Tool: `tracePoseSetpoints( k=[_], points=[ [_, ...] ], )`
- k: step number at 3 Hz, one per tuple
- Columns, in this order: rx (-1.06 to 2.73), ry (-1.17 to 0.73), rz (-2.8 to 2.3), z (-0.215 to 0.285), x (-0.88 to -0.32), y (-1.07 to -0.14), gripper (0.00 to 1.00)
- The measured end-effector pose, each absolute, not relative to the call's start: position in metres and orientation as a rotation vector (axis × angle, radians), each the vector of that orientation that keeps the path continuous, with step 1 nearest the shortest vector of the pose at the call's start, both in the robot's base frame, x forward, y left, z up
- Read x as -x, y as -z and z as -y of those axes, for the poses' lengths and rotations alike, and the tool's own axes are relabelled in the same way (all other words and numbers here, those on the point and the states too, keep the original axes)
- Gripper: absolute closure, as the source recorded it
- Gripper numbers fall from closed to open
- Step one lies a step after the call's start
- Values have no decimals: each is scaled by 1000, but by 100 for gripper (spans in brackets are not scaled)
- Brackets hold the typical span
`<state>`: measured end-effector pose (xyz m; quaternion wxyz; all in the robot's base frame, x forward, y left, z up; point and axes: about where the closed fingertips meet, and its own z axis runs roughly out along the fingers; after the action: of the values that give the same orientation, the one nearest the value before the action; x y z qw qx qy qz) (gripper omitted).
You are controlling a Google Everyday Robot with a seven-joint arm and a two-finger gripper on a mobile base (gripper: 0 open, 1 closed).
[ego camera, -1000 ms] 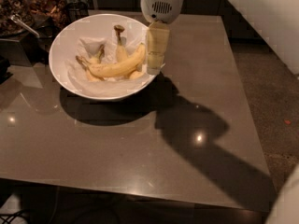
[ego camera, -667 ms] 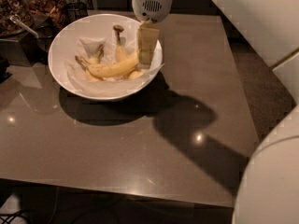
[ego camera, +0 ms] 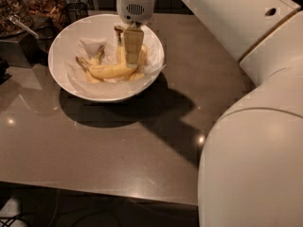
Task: Pick banana from white bowl
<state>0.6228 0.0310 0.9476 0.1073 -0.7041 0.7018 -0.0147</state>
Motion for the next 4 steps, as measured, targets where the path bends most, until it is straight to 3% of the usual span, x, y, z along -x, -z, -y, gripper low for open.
tracePoseSetpoints(
  k=[4],
  points=[
    [2167, -103, -2105, -65, -629, -878, 35]
  ],
)
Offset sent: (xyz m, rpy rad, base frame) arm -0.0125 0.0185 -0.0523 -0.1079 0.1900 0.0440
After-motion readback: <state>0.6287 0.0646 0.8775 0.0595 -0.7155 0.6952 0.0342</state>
